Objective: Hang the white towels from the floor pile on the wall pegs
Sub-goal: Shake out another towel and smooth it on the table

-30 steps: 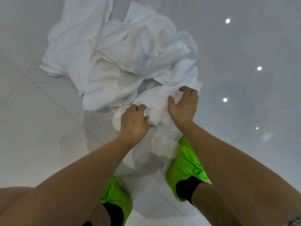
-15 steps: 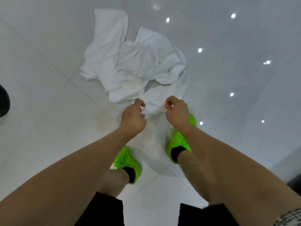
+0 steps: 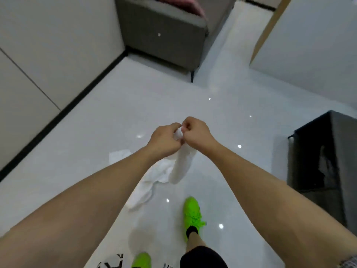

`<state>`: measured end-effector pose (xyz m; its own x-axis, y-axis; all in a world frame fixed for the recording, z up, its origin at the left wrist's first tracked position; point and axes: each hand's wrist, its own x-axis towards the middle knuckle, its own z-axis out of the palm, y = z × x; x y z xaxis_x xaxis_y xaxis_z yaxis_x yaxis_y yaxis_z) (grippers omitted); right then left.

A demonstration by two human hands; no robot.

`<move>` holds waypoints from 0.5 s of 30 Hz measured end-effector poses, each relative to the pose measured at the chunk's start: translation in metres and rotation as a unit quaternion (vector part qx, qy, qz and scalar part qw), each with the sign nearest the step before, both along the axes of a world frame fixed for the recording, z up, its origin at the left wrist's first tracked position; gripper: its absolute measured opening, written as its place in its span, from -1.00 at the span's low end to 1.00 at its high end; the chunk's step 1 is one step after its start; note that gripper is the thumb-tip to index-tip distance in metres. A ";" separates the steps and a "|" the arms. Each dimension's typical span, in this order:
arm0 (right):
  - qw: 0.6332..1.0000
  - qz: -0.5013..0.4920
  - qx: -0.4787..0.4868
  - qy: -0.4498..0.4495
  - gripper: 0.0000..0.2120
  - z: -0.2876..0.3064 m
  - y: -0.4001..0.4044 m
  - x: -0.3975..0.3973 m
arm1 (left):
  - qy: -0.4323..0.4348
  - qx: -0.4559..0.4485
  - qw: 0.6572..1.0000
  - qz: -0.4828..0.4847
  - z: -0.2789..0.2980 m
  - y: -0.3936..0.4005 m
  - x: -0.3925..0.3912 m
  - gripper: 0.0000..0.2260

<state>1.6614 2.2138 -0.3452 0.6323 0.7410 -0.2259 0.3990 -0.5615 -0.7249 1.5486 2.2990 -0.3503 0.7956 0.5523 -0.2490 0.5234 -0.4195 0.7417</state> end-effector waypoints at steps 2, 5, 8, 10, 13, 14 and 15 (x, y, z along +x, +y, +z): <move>0.999 -0.039 0.017 -0.026 -0.91 0.056 -0.029 -0.013 | -0.027 0.006 0.998 -0.055 0.051 -0.020 0.000 -0.85; 0.995 -0.090 0.042 -0.033 -0.94 0.126 -0.082 -0.033 | -0.053 0.048 0.991 -0.109 0.112 -0.060 -0.004 -0.92; 0.985 -0.142 0.084 -0.044 -0.83 0.193 -0.143 -0.052 | -0.107 0.111 0.977 -0.145 0.167 -0.103 -0.007 -0.78; 0.974 -0.181 0.122 -0.058 -0.73 0.228 -0.187 -0.060 | -0.145 0.120 0.970 -0.156 0.206 -0.131 -0.006 -0.79; 0.964 -0.205 0.154 -0.076 -0.73 0.266 -0.262 -0.072 | -0.202 0.111 0.960 -0.157 0.256 -0.176 -0.004 -0.77; 0.963 -0.208 0.151 -0.082 -0.76 0.275 -0.287 -0.076 | -0.222 0.099 0.958 -0.155 0.271 -0.193 -0.004 -0.76; 0.962 -0.213 0.149 -0.083 -0.79 0.282 -0.314 -0.080 | -0.239 0.080 0.955 -0.153 0.285 -0.213 -0.004 -0.73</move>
